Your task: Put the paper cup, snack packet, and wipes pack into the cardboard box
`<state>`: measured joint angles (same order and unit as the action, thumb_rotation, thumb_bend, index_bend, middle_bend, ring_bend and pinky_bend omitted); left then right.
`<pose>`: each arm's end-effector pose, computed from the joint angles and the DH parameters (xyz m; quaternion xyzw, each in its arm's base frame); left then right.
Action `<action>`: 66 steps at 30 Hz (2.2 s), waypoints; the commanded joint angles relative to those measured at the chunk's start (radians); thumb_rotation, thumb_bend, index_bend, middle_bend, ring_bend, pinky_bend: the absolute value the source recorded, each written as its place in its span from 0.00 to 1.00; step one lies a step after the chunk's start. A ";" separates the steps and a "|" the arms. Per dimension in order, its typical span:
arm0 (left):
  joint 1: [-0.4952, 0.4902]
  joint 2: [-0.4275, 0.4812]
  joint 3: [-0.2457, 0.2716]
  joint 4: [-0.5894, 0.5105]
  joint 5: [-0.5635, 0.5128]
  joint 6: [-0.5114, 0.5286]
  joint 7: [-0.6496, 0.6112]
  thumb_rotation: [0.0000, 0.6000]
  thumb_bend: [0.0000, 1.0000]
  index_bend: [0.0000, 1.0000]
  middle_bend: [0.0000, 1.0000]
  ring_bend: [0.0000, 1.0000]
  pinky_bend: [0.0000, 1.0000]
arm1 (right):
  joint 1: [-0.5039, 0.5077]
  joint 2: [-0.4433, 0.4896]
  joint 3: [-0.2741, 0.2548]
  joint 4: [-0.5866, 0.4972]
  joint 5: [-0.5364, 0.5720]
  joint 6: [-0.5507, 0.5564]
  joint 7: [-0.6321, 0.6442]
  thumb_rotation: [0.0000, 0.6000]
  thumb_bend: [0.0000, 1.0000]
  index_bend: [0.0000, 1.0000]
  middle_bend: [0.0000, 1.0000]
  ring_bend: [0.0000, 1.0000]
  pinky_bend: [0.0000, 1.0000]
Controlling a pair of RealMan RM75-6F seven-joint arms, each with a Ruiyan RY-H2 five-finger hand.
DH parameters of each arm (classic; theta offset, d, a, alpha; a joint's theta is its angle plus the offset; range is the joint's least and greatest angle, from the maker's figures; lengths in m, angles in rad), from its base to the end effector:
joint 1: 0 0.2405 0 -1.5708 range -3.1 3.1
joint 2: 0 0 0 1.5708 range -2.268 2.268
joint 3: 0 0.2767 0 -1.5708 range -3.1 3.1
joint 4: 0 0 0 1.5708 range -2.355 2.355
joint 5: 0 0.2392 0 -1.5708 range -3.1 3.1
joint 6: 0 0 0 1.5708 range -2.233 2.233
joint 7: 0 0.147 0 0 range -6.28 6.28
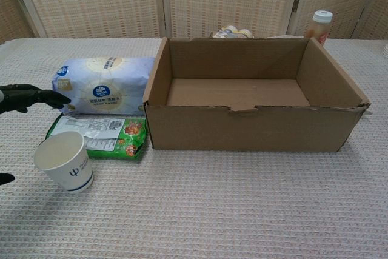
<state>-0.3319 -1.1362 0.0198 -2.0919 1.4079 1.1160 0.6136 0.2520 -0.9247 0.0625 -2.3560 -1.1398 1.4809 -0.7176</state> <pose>-0.1930 0.1986 0.0502 -0.7803 -0.3523 -0.3028 0.4187 -0.1971 -0.2021 0.1556 0.6278 -0.3954 0.2845 0.6071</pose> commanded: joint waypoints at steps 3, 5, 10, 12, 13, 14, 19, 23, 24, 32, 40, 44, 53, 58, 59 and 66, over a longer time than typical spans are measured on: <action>-0.024 -0.011 -0.006 0.015 -0.032 -0.021 0.020 1.00 0.24 0.00 0.07 0.00 0.19 | 0.000 -0.002 -0.001 0.000 0.001 0.002 -0.002 1.00 0.07 0.02 0.00 0.00 0.00; -0.032 -0.014 -0.007 0.019 -0.045 -0.027 0.031 1.00 0.24 0.00 0.07 0.00 0.19 | 0.001 -0.002 0.000 0.000 0.003 0.002 -0.003 1.00 0.07 0.02 0.00 0.00 0.00; -0.059 -0.027 -0.012 0.031 -0.083 -0.049 0.049 1.00 0.24 0.00 0.07 0.00 0.19 | 0.004 -0.002 0.004 0.000 0.014 0.003 -0.005 1.00 0.07 0.02 0.00 0.00 0.00; -0.069 -0.034 -0.014 0.038 -0.100 -0.055 0.054 1.00 0.24 0.00 0.07 0.00 0.19 | 0.006 -0.001 0.007 0.000 0.023 0.003 -0.005 1.00 0.07 0.02 0.00 0.00 0.00; -0.073 -0.038 -0.015 0.041 -0.106 -0.056 0.055 1.00 0.24 0.00 0.07 0.00 0.19 | 0.007 0.000 0.008 0.000 0.026 0.003 -0.004 1.00 0.07 0.02 0.00 0.00 0.00; -0.076 -0.041 -0.016 0.044 -0.111 -0.057 0.057 1.00 0.24 0.00 0.07 0.00 0.19 | 0.007 0.000 0.010 0.000 0.028 0.003 -0.004 1.00 0.07 0.02 0.00 0.00 0.00; -0.098 -0.059 -0.017 0.057 -0.144 -0.071 0.064 1.00 0.24 0.00 0.07 0.00 0.19 | 0.011 0.002 0.013 0.000 0.039 0.003 -0.003 1.00 0.07 0.02 0.00 0.00 0.00; -0.113 -0.068 -0.015 0.067 -0.170 -0.081 0.061 1.00 0.24 0.00 0.07 0.00 0.19 | 0.012 0.003 0.013 0.000 0.041 0.002 -0.002 1.00 0.07 0.02 0.00 0.00 0.00; -0.117 -0.070 -0.015 0.072 -0.177 -0.083 0.061 1.00 0.24 0.00 0.07 0.00 0.19 | 0.013 0.003 0.013 0.000 0.040 0.003 -0.002 1.00 0.07 0.02 0.00 0.00 0.00; -0.131 -0.079 -0.006 0.094 -0.198 -0.076 0.053 1.00 0.24 0.03 0.07 0.00 0.19 | 0.019 0.003 0.014 0.000 0.062 0.000 -0.007 1.00 0.07 0.02 0.00 0.00 0.00; -0.145 -0.097 0.003 0.113 -0.196 -0.071 0.050 1.00 0.24 0.07 0.09 0.01 0.21 | 0.024 -0.002 0.014 0.000 0.070 0.003 -0.014 1.00 0.07 0.02 0.00 0.00 0.00; -0.151 -0.111 0.004 0.122 -0.195 -0.067 0.049 1.00 0.24 0.10 0.11 0.03 0.23 | 0.025 -0.002 0.014 0.000 0.071 0.005 -0.013 1.00 0.07 0.02 0.00 0.00 0.00; -0.165 -0.124 0.007 0.133 -0.198 -0.064 0.038 1.00 0.24 0.18 0.16 0.07 0.25 | 0.029 0.001 0.013 0.000 0.079 0.003 -0.011 1.00 0.07 0.02 0.00 0.00 0.00; -0.170 -0.127 0.009 0.137 -0.198 -0.064 0.036 1.00 0.24 0.22 0.19 0.09 0.26 | 0.031 0.001 0.013 0.000 0.083 0.003 -0.012 1.00 0.07 0.02 0.00 0.00 0.00; -0.170 -0.127 0.009 0.137 -0.198 -0.064 0.035 1.00 0.25 0.23 0.19 0.09 0.27 | 0.031 0.001 0.013 0.000 0.083 0.003 -0.012 1.00 0.07 0.02 0.00 0.00 0.00; -0.177 -0.140 0.009 0.159 -0.204 -0.065 0.015 1.00 0.25 0.34 0.26 0.14 0.30 | 0.035 0.002 0.015 0.000 0.093 0.004 -0.012 1.00 0.07 0.02 0.00 0.00 0.00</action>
<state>-0.5080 -1.2751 0.0283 -1.9347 1.2045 1.0508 0.6306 0.2868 -0.9230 0.0771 -2.3560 -1.0469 1.4847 -0.7297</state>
